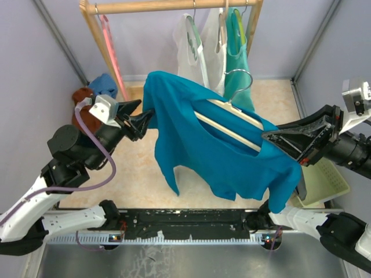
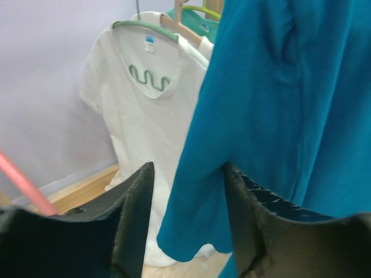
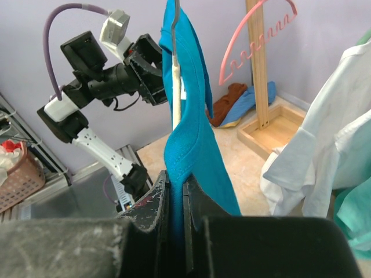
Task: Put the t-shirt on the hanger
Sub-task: Place the hanger at the clothesline.
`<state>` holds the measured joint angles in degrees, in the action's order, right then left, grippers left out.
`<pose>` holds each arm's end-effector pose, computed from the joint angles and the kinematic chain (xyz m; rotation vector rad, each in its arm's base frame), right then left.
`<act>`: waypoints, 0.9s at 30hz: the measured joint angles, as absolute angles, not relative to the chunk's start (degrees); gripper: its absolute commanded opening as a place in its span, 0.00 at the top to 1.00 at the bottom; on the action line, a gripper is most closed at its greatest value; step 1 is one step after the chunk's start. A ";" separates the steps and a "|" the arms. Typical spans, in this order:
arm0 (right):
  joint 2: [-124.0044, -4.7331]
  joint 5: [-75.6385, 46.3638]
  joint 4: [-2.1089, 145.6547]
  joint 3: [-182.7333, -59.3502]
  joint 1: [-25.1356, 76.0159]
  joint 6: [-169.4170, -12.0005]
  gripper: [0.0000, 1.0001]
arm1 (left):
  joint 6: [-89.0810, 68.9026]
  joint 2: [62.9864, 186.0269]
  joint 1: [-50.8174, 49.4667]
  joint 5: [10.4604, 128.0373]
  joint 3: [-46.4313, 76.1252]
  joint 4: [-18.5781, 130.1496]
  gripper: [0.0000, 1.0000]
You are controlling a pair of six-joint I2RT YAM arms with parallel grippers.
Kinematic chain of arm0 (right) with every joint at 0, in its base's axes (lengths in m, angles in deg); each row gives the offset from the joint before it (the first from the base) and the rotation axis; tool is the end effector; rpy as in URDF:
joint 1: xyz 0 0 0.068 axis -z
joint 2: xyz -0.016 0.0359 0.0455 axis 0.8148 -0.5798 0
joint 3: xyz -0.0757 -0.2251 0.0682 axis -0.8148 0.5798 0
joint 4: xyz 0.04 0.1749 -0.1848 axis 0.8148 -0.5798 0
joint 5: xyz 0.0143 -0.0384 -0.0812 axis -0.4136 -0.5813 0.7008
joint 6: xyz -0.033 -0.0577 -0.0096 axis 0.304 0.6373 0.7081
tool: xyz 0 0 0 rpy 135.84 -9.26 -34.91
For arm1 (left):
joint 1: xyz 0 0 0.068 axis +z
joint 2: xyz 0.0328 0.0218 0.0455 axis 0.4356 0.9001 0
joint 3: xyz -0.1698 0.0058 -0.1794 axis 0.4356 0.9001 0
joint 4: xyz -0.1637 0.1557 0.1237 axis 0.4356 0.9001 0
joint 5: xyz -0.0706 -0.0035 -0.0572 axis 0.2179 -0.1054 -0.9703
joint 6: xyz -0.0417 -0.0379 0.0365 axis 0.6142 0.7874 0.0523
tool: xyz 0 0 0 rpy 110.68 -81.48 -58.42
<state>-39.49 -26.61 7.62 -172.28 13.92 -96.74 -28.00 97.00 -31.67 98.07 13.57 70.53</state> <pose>0.0148 0.0363 0.5707 -0.6516 1.4131 0.9987 0.1091 -0.1360 0.4753 0.4509 1.3026 -0.5085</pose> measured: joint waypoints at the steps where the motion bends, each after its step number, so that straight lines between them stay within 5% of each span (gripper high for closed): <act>1: -39.38 -26.79 7.62 -171.77 13.92 -96.98 1.00 | -28.11 97.26 -31.67 97.24 13.52 70.32 0.62; 4: -39.19 -27.12 7.60 -171.29 13.92 -97.17 1.00 | -28.46 98.97 -31.67 95.84 12.60 70.34 0.96; 5: -39.14 -27.16 7.62 -171.27 13.92 -97.19 1.00 | -28.63 99.51 -31.67 95.82 12.12 70.42 1.00; 27: -36.61 -24.16 9.08 -168.41 13.92 -96.98 1.00 | -34.27 98.66 -31.67 106.07 0.36 71.82 1.00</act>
<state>-36.61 -24.16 9.08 -168.41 13.92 -96.98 -34.27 98.66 -31.67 106.07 0.36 71.82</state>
